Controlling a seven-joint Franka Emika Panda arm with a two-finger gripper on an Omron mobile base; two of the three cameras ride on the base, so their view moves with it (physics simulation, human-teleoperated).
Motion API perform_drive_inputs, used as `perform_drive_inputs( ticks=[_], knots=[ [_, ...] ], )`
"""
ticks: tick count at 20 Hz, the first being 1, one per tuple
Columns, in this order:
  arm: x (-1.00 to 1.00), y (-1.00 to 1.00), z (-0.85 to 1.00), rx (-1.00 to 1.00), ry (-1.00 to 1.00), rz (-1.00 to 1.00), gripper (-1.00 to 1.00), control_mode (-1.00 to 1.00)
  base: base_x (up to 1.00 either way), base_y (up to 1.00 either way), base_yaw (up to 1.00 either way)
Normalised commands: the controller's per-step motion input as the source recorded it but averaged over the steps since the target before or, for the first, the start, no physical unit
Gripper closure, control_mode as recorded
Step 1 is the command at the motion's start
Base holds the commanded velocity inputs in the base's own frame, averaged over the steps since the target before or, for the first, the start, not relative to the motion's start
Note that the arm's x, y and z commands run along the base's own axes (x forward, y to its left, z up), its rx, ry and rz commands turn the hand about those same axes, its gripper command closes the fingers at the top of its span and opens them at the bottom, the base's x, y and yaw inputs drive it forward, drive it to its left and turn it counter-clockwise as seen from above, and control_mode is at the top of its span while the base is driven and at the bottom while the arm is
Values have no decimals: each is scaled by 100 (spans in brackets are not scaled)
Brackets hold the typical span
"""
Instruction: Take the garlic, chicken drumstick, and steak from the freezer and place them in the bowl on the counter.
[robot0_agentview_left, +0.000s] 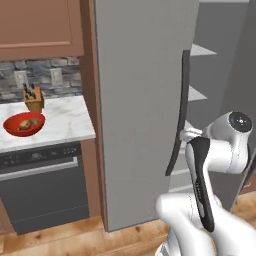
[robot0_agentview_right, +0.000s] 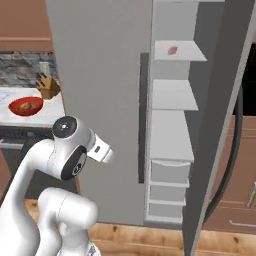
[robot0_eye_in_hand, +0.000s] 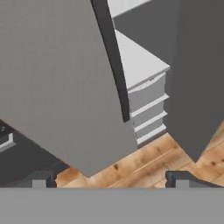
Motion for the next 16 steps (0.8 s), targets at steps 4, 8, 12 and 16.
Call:
perform_drive_inputs(
  ticks=[4, 8, 12, 16],
  knots=[
    [0, 0, 0, 0, 0, 0, -100, 100, 41, -100, 0],
    [0, 0, 0, 0, 0, 0, -100, 100, 53, -83, 1],
    [0, 0, 0, 0, 0, 0, -100, 100, 70, -41, 0],
    [0, 0, 0, 0, 0, 0, -100, 100, 57, 11, 3]
  ],
)
